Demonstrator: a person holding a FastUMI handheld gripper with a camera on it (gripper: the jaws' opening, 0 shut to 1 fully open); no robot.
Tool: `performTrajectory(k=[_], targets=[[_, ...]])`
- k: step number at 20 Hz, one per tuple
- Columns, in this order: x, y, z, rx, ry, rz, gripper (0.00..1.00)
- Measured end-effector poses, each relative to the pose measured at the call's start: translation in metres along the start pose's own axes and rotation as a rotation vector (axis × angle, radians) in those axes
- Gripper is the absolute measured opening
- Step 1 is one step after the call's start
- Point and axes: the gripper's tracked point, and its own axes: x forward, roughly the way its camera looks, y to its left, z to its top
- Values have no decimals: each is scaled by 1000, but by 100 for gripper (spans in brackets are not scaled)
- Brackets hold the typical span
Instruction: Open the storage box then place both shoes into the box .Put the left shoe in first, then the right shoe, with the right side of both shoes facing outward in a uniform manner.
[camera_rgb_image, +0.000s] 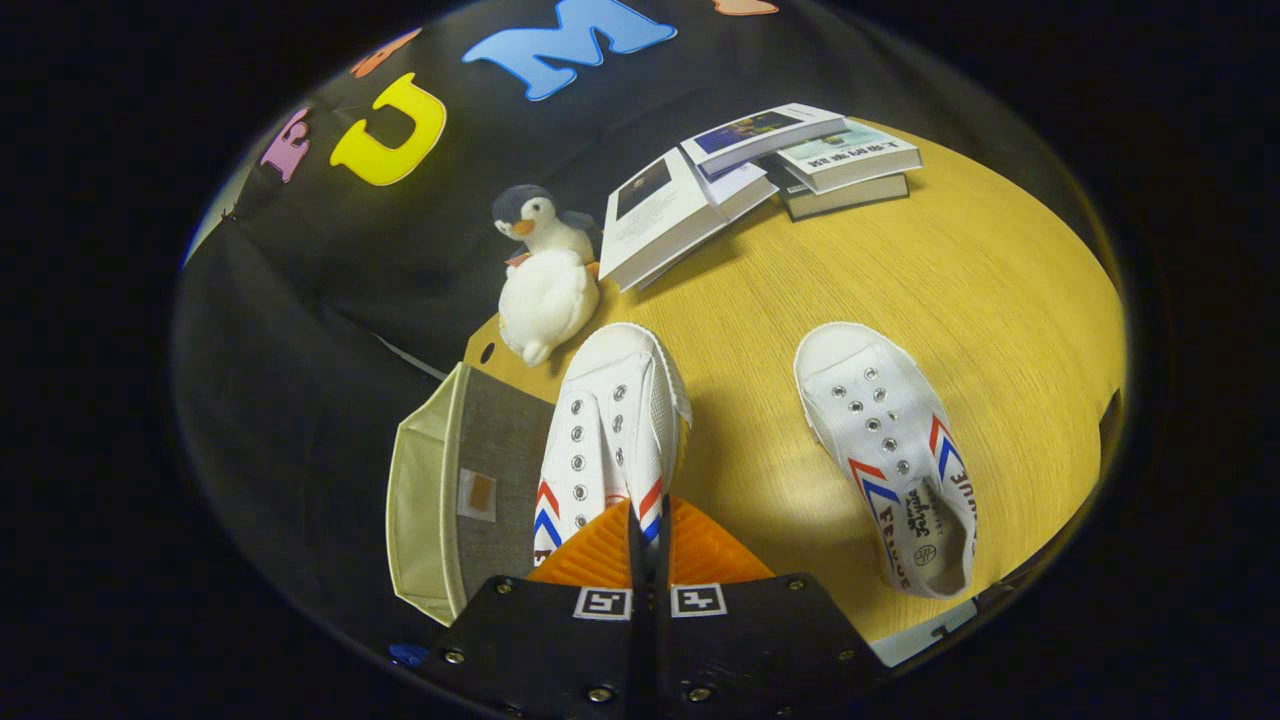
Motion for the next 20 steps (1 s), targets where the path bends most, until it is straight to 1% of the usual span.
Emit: performTrajectory(k=[4, 8, 10, 13, 20], targets=[[-18, 38, 14, -14, -24, 40, 0], [-24, 74, 20, -44, -29, 50, 0], [-23, 96, 19, -53, -32, 75, 0], [-17, 129, 15, -75, -21, 113, 0], [17, 186, -16, -145, 33, 142, 0]])
